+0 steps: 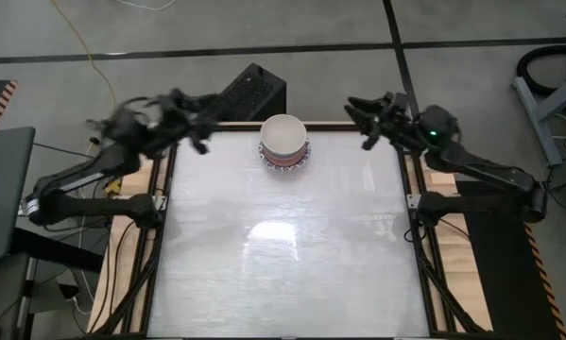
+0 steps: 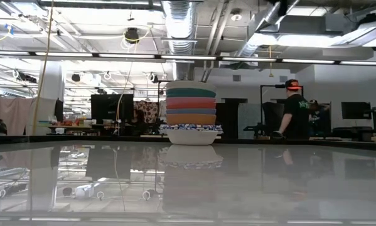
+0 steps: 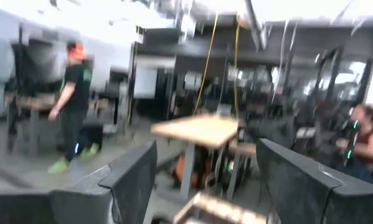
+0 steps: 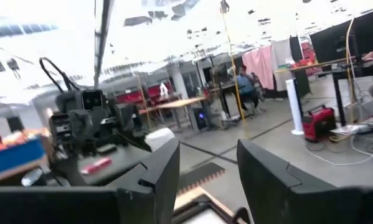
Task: Nest bowls inside each other by size order
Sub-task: Return to Home Position
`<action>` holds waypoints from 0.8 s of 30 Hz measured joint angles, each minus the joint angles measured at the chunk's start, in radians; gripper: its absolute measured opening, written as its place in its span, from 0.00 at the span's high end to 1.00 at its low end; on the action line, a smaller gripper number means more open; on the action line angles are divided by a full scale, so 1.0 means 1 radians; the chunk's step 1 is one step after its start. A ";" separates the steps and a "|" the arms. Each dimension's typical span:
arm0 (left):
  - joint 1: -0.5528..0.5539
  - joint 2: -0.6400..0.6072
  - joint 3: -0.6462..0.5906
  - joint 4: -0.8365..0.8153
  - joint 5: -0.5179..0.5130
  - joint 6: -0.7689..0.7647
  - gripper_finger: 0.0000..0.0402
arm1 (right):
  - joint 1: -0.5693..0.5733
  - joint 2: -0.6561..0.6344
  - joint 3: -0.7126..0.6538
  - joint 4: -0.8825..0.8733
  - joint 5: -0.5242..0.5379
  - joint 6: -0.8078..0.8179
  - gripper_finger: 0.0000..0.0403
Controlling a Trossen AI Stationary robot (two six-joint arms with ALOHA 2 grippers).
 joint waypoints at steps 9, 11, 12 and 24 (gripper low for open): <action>0.000 -0.221 0.000 -0.025 -0.052 -0.045 0.35 | 0.000 -0.174 0.000 -0.125 -0.064 0.117 0.55; 0.001 -0.249 0.000 -0.054 -0.054 -0.126 0.35 | 0.005 -0.196 0.000 -0.126 -0.156 0.039 0.55; 0.000 -0.261 0.000 -0.079 -0.053 -0.138 0.35 | 0.015 -0.207 0.000 -0.129 -0.203 0.000 0.55; 0.001 -0.341 0.000 -0.489 -0.001 -0.145 0.35 | 0.197 -0.369 0.000 -0.360 -0.149 -0.120 0.55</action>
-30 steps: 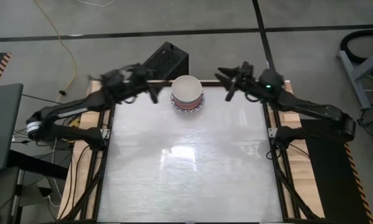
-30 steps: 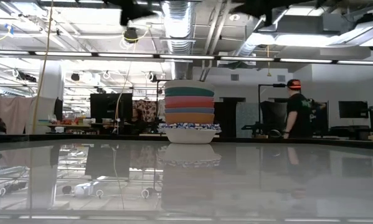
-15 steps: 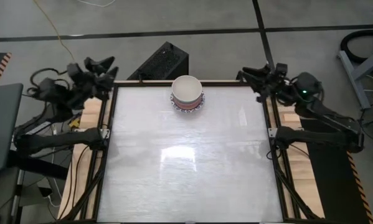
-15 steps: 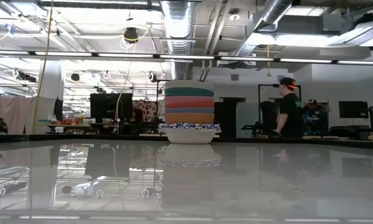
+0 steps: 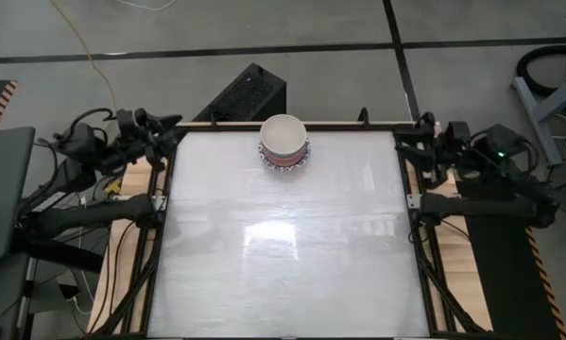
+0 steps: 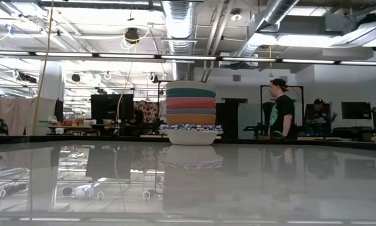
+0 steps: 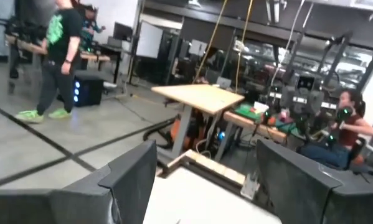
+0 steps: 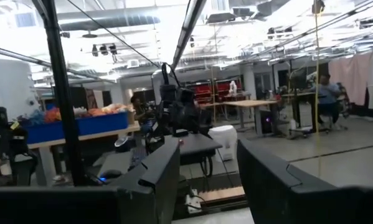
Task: Nest bowls inside each other by size order
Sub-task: Return to Home Position
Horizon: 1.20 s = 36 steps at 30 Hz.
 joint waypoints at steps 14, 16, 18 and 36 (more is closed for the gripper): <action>0.000 -0.132 -0.066 -0.121 0.003 0.034 0.35 | 0.135 -0.307 -0.385 0.159 0.129 -0.014 0.55; 0.000 -0.164 -0.136 -0.091 0.018 0.015 0.35 | 0.149 -0.360 -0.461 0.214 0.131 -0.011 0.55; 0.000 -0.203 -0.228 -0.051 0.020 -0.014 0.35 | 0.161 -0.415 -0.524 0.253 0.130 -0.015 0.55; -0.003 -0.504 -0.822 0.214 0.189 -0.207 0.35 | 0.208 -0.489 -0.887 0.431 0.160 -0.022 0.55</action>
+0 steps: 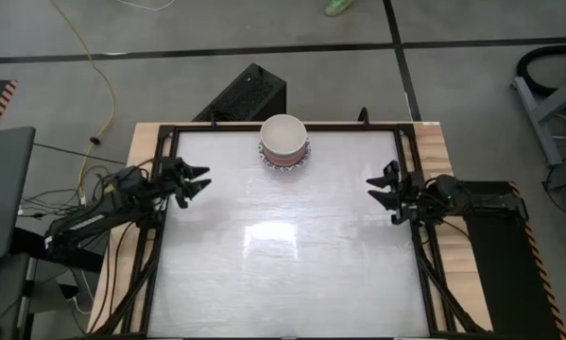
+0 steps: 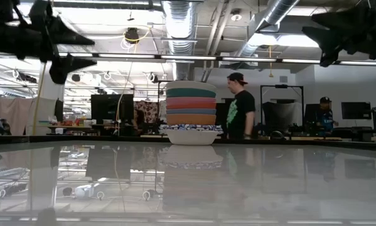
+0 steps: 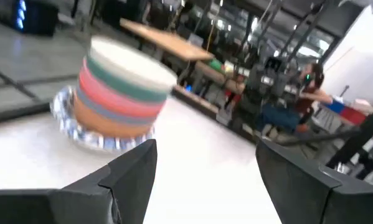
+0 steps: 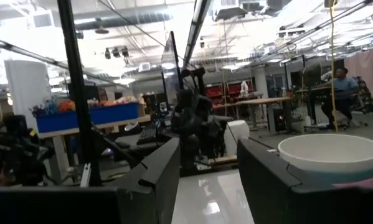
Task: Nest bowls inside each other by size order
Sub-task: Return to Home Position
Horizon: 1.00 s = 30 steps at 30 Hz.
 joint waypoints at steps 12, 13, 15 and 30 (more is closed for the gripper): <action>-0.156 -0.016 -0.127 0.109 -0.139 0.014 0.35 | -0.003 0.003 -0.010 -0.004 0.029 -0.027 0.55; -0.175 -0.016 -0.128 0.110 -0.159 0.022 0.35 | -0.003 0.003 -0.010 -0.002 0.034 -0.027 0.55; -0.212 -0.017 -0.128 0.126 -0.191 0.040 0.35 | -0.003 0.002 -0.010 0.000 0.054 -0.027 0.55; -0.316 -0.017 -0.129 0.133 -0.323 0.115 0.35 | 0.000 0.002 -0.010 -0.105 0.050 -0.026 0.55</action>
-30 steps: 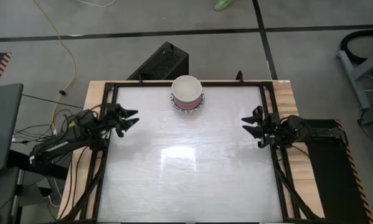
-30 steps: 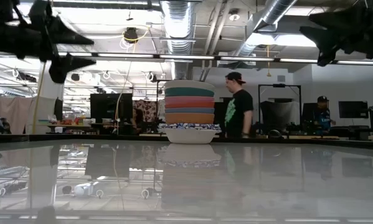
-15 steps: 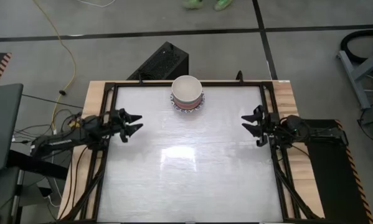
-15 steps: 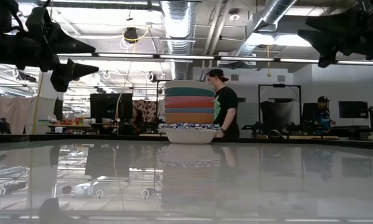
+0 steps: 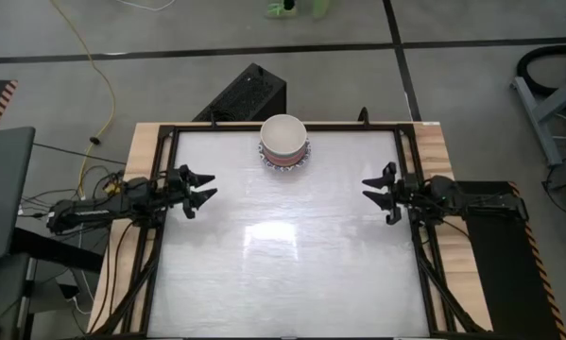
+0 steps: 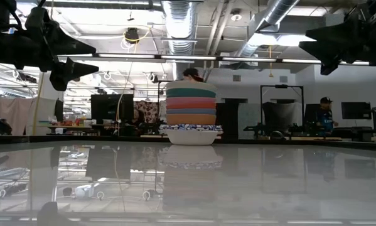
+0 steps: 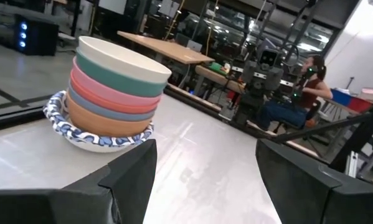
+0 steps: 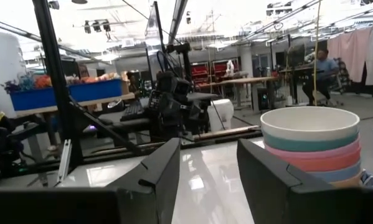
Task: Nest bowls inside each other by size order
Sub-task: Return to Home Position
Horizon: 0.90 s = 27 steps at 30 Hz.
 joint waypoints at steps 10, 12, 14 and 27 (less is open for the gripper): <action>0.000 0.000 -0.001 0.000 -0.041 0.024 0.35 | 0.000 0.000 0.000 -0.126 -0.001 0.000 0.55; 0.001 0.000 -0.001 0.000 -0.050 0.025 0.35 | 0.000 0.000 0.000 -0.127 -0.001 0.000 0.55; 0.001 0.000 -0.001 -0.005 -0.051 0.026 0.35 | -0.002 0.000 0.000 -0.135 -0.001 -0.001 0.55; 0.001 0.003 -0.001 -0.050 -0.047 -0.070 0.35 | -0.009 0.000 -0.001 -0.174 -0.006 -0.026 0.55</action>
